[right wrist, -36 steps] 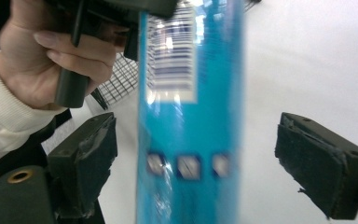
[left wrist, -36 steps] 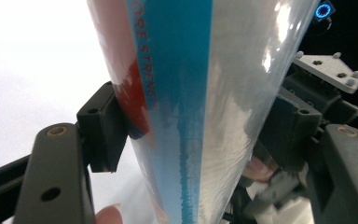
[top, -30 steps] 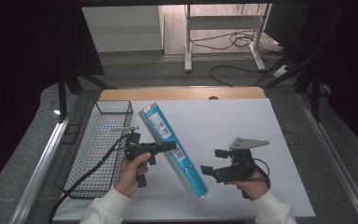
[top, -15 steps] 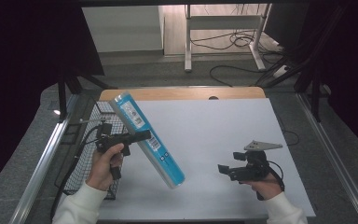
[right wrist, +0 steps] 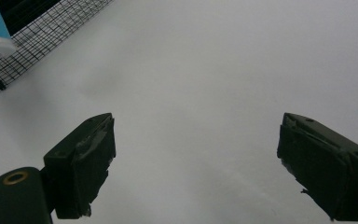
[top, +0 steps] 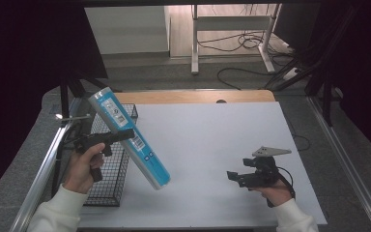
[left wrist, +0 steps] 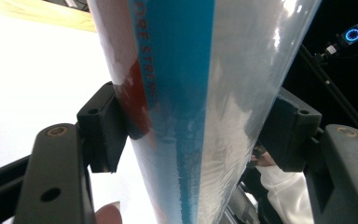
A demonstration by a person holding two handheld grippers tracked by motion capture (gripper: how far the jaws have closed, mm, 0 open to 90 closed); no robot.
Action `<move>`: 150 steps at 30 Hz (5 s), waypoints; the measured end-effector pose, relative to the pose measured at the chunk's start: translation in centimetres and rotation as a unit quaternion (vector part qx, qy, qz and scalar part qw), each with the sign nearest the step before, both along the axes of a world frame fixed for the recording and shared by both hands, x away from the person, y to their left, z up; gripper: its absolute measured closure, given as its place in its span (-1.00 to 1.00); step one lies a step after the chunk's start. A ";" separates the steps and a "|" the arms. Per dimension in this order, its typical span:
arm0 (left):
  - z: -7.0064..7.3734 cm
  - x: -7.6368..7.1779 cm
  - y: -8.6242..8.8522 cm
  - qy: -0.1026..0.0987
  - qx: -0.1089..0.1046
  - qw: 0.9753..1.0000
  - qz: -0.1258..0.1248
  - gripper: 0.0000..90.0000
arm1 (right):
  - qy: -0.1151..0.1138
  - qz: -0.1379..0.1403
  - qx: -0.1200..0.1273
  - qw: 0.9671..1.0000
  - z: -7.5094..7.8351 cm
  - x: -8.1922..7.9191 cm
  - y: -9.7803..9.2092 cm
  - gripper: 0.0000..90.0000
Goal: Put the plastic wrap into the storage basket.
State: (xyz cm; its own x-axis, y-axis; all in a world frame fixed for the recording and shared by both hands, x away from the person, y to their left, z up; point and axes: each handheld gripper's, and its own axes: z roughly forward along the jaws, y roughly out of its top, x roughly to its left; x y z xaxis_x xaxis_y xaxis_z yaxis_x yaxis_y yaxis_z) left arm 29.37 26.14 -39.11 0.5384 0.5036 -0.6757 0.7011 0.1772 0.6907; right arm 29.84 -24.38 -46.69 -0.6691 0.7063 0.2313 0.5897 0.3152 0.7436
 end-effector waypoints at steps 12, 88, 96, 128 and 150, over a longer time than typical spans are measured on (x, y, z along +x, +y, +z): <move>0.6 -0.5 4.0 0.006 0.017 0.999 0.031 -0.29 | 0.002 0.004 -0.016 1.000 -0.3 0.1 0.2 -0.74; -4.6 4.3 8.4 0.148 0.168 0.968 0.113 -0.30 | 0.011 -0.021 -0.054 0.998 -1.3 0.6 0.0 -0.74; -6.2 7.1 6.7 0.190 0.197 0.951 0.144 -0.31 | 0.012 -0.026 -0.052 0.998 -1.3 0.7 -0.1 -0.74; -5.2 5.5 2.5 0.105 0.300 0.938 0.136 -0.52 | 0.012 -0.027 -0.053 0.998 -1.4 0.7 -0.1 -0.74; -5.4 -6.6 -2.9 -0.062 0.313 0.948 -0.013 -0.55 | -0.054 -0.017 -0.041 0.998 -1.4 -1.6 -2.4 -0.74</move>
